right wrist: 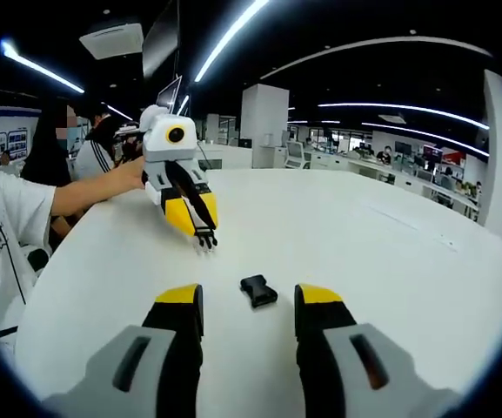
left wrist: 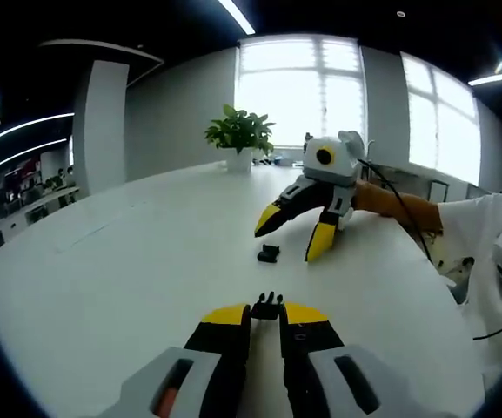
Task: Snap the two parts of the plastic buckle together until the buckle closes and remains connected.
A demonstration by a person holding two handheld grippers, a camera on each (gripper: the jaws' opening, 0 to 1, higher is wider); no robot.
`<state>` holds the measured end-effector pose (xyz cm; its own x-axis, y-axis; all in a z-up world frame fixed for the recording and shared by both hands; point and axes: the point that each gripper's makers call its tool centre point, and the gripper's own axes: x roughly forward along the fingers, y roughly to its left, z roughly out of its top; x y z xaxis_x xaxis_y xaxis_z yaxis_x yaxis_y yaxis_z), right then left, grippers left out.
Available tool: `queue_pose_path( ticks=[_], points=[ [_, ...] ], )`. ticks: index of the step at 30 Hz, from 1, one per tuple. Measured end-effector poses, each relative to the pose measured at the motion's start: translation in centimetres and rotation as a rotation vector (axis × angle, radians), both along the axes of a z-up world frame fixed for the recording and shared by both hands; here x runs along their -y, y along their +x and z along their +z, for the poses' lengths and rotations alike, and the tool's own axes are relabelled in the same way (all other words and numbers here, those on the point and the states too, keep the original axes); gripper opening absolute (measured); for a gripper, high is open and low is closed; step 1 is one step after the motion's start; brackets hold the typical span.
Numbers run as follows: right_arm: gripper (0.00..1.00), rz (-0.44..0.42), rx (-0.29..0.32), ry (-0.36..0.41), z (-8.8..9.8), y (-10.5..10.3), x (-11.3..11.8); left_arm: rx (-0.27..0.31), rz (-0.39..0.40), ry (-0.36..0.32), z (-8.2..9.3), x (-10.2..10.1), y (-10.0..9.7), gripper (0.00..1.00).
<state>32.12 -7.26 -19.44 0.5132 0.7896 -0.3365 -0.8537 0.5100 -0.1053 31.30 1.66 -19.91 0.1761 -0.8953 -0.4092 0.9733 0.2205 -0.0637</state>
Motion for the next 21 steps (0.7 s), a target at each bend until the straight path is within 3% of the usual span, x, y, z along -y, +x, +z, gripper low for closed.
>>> queue_pose_path(
  ticks=[10, 21],
  points=[
    [0.41, -0.006, -0.020, -0.010, -0.41, 0.19, 0.01, 0.021, 0.001, 0.023, -0.54, -0.25, 0.62, 0.13],
    [0.27, -0.026, -0.033, -0.012, -0.59, 0.61, 0.29, 0.033, -0.004, 0.029, -0.89, -0.13, 0.52, 0.17]
  ],
)
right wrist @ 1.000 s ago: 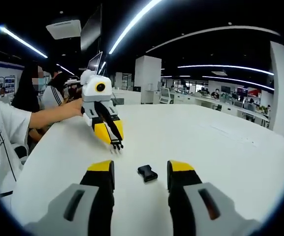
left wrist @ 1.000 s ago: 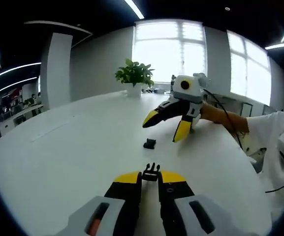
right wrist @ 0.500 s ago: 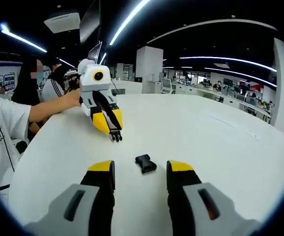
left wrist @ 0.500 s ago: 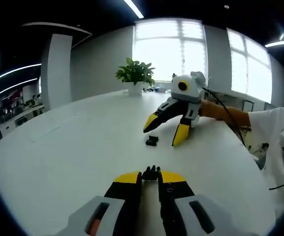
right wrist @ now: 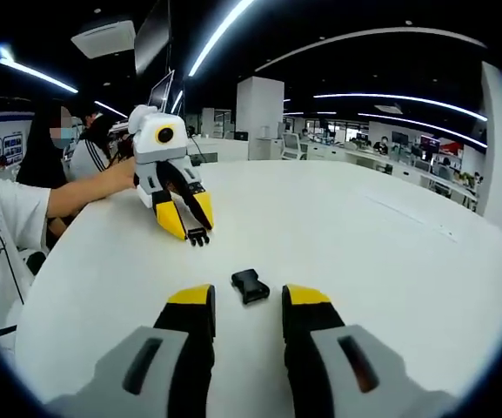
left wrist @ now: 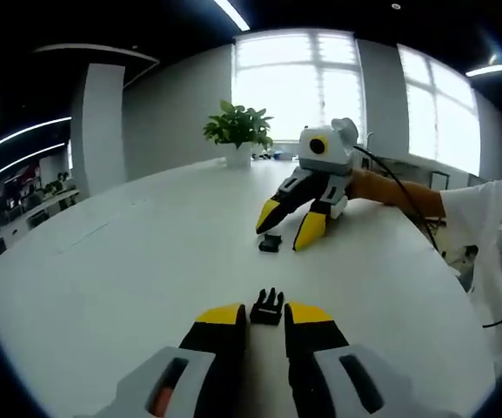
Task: Snap the two parts of the plastic buckle together until the buckle closes and remains connected.
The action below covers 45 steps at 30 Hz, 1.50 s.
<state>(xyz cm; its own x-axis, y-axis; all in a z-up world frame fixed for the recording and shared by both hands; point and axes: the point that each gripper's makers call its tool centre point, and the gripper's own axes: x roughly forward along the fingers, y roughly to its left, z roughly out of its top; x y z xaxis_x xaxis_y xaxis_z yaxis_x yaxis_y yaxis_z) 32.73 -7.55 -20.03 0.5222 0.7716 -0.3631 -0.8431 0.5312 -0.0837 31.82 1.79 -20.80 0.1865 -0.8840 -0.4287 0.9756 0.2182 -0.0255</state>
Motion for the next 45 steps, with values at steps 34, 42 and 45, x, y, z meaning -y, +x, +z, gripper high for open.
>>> queue_pose_path(
  ticks=[34, 42, 45],
  points=[
    [0.12, 0.183, 0.011, 0.132, 2.2, -3.6, -3.8, -0.005, -0.084, -0.109, 2.4, 0.9, -2.3, 0.12],
    [0.12, 0.209, 0.009, 0.111, 1.6, -4.2, -4.6, 0.005, -0.110, -0.105, 2.4, 1.1, -3.2, 0.12],
    [0.12, 0.208, 0.009, 0.106, 1.5, -4.2, -4.7, -0.003, -0.119, -0.108, 2.4, 1.1, -3.4, 0.12]
  ],
)
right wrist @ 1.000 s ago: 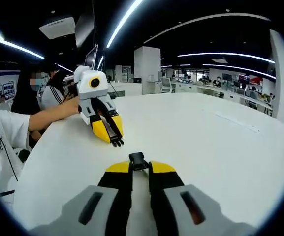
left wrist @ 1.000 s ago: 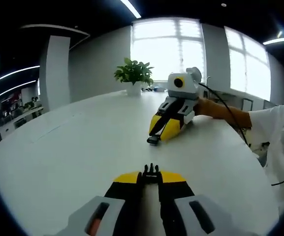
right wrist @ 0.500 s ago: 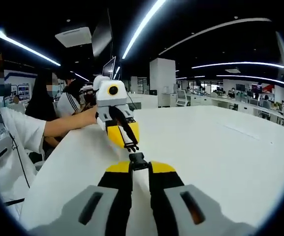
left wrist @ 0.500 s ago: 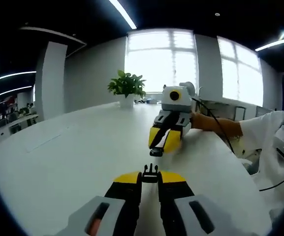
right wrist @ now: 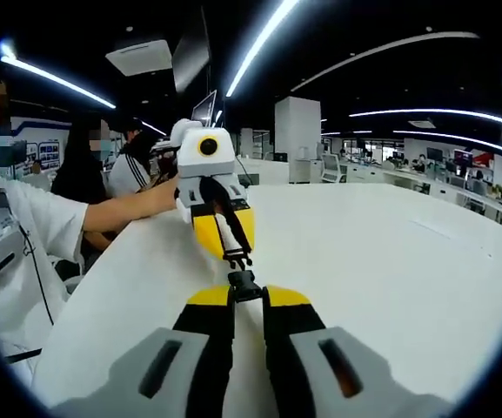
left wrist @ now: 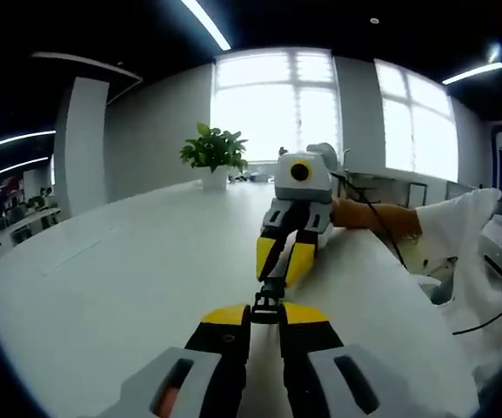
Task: Snap the two parts of the plastic buckle together until the buckle closes and remains connected.
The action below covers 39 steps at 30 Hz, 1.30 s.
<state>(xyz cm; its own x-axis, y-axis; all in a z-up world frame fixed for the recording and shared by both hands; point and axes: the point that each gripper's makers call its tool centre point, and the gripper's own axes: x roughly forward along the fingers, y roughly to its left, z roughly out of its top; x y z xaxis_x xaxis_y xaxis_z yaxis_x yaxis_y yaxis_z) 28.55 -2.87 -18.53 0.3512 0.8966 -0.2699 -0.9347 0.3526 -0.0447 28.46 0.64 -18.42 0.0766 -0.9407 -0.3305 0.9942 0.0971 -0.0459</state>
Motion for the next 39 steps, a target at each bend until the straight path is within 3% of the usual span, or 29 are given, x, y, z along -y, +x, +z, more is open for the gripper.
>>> queue_pose_path(
  ticks=[8, 19, 39],
  points=[
    [0.12, -0.012, 0.000, 0.000, -0.1, 0.1, 0.1, -0.006, 0.008, 0.025, -0.8, -0.1, 0.1, 0.12],
    [0.12, -0.005, 0.005, -0.010, -0.2, -0.1, -0.1, -0.006, -0.002, 0.015, -0.6, 0.0, 0.0, 0.12],
    [0.12, 0.015, 0.027, -0.098, -1.6, -0.6, -0.4, -0.005, -0.035, 0.084, -2.5, 0.3, -0.8, 0.12]
  ],
)
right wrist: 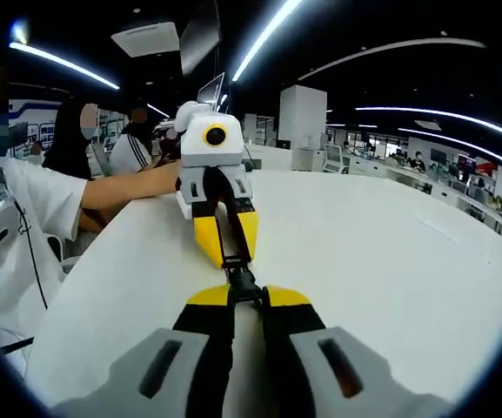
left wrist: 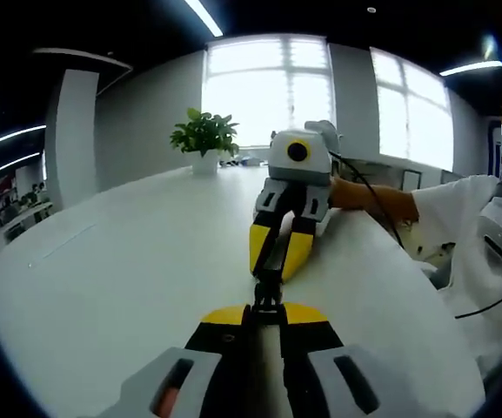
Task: Snap the two parts of the plastic buckle together until the buckle closes and remains connected.
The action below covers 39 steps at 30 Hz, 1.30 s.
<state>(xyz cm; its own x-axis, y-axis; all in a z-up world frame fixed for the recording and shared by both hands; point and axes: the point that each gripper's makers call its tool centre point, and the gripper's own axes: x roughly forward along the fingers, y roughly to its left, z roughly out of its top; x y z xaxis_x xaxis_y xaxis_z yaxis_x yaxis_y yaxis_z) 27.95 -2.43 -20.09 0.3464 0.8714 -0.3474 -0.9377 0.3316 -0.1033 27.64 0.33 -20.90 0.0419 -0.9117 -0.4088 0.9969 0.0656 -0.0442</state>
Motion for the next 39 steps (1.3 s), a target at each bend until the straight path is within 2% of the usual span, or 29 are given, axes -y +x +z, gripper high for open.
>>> queue_pose_path(
  ticks=[10, 16, 29, 39],
  points=[
    [0.12, 0.004, -0.013, 0.002, -0.1, 0.0, 0.0, 0.000, -0.007, -0.003, 0.0, -0.1, 0.3, 0.12],
    [0.12, 0.036, -0.022, 0.004, -0.2, -0.7, -0.5, 0.002, -0.055, 0.003, 0.0, 0.5, -0.5, 0.12],
    [0.11, 0.013, -0.053, 0.016, -0.3, -0.9, -0.6, 0.004, -0.041, 0.008, 0.0, 0.9, -0.7, 0.12],
    [0.11, 0.003, -0.010, -0.003, -0.2, -0.7, -0.6, 0.015, -0.042, 0.002, 0.1, 1.0, -0.5, 0.12]
  ],
)
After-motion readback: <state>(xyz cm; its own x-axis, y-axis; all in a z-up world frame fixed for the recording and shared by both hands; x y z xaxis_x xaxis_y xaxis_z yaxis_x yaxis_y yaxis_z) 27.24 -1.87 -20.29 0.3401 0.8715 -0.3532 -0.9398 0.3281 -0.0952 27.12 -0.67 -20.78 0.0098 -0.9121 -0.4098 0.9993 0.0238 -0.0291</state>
